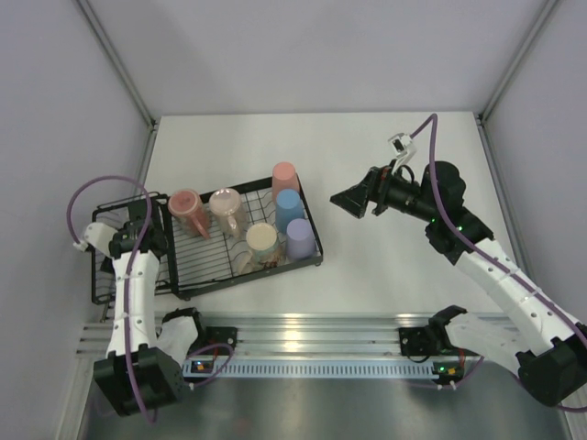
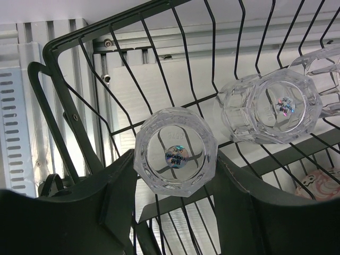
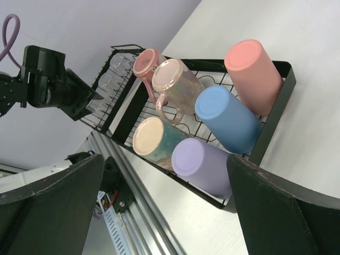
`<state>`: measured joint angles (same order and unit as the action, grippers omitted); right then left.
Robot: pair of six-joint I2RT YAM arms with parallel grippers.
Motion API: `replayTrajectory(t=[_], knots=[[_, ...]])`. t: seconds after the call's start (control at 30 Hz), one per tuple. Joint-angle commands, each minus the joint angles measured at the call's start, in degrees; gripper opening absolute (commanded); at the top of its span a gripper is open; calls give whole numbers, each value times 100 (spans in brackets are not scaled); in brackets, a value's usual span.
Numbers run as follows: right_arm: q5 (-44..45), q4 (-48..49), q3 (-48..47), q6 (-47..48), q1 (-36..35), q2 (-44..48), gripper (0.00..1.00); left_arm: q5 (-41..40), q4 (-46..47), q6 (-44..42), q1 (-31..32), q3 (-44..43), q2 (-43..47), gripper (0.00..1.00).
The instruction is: Load the cups into the dish rack
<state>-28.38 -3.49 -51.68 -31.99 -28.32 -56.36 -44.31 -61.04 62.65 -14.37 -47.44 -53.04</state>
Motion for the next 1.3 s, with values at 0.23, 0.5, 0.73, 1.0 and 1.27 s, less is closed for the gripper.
replayTrajectory(t=[0.23,0.5,0.73,1.0,1.27], knots=[[-80,76,-97,123,81,20,99,-68,250,28,-66,33,-93,33],[-62,6,-88,123,81,46,99,-51,250,37,-66,33,-40,46],[-27,-47,-44,131,81,37,99,-95,197,63,-75,24,48,54],[-18,-91,-53,114,72,81,99,-33,74,186,-75,16,4,62],[8,-117,-35,114,81,64,100,-25,74,142,-75,-46,74,65]])
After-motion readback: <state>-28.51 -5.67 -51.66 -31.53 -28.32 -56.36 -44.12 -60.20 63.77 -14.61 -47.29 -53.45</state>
